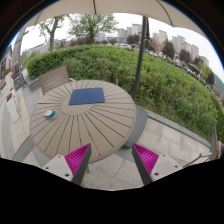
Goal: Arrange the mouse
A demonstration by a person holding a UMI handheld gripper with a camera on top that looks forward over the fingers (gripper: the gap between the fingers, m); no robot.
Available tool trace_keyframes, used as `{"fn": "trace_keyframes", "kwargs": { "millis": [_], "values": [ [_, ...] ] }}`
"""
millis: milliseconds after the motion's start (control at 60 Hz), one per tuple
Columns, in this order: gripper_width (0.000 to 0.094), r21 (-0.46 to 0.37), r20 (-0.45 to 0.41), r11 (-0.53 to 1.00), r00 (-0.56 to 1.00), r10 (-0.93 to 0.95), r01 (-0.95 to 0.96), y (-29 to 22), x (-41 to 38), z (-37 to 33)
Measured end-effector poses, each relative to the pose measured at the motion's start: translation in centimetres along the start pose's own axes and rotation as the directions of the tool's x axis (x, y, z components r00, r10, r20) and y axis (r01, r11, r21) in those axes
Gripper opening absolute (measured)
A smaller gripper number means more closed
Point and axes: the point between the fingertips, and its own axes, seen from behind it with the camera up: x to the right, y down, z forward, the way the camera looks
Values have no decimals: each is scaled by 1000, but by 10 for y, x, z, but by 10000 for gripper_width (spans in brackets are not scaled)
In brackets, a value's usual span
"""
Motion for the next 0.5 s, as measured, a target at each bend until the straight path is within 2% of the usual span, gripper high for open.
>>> {"fn": "trace_keyframes", "kwargs": {
  "millis": [283, 500],
  "values": [
    [837, -17, 42, 1000, 999, -6, 6, -2, -38, 24],
    [848, -23, 127, 997, 989, -74, 78, -2, -123, 37]
  ]
}}
